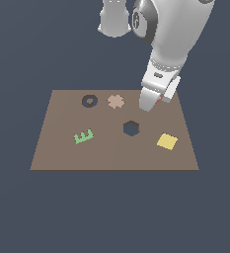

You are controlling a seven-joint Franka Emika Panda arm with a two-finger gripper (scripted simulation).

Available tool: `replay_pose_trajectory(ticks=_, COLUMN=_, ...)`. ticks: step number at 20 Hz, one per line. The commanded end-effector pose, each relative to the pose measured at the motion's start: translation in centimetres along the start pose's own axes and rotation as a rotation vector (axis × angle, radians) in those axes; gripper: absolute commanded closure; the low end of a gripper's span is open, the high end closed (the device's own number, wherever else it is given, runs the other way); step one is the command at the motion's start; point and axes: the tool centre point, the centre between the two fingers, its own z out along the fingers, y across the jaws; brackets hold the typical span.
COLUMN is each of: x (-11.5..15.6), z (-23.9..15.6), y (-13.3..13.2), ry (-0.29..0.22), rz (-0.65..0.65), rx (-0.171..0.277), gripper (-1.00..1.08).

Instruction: Insert a designated object into the corresponding slot on a board.

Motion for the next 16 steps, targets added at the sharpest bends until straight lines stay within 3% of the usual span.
replay_pose_trajectory(ticks=1, x=-0.7, z=-0.1, y=0.3, ry=0.0, rz=-0.089, rx=-0.001, gripper=1.08)
replay_pose_trajectory(ticks=16, x=-3.9, z=-0.3, y=3.5, ry=0.0, rz=-0.618, rx=-0.001, gripper=1.08)
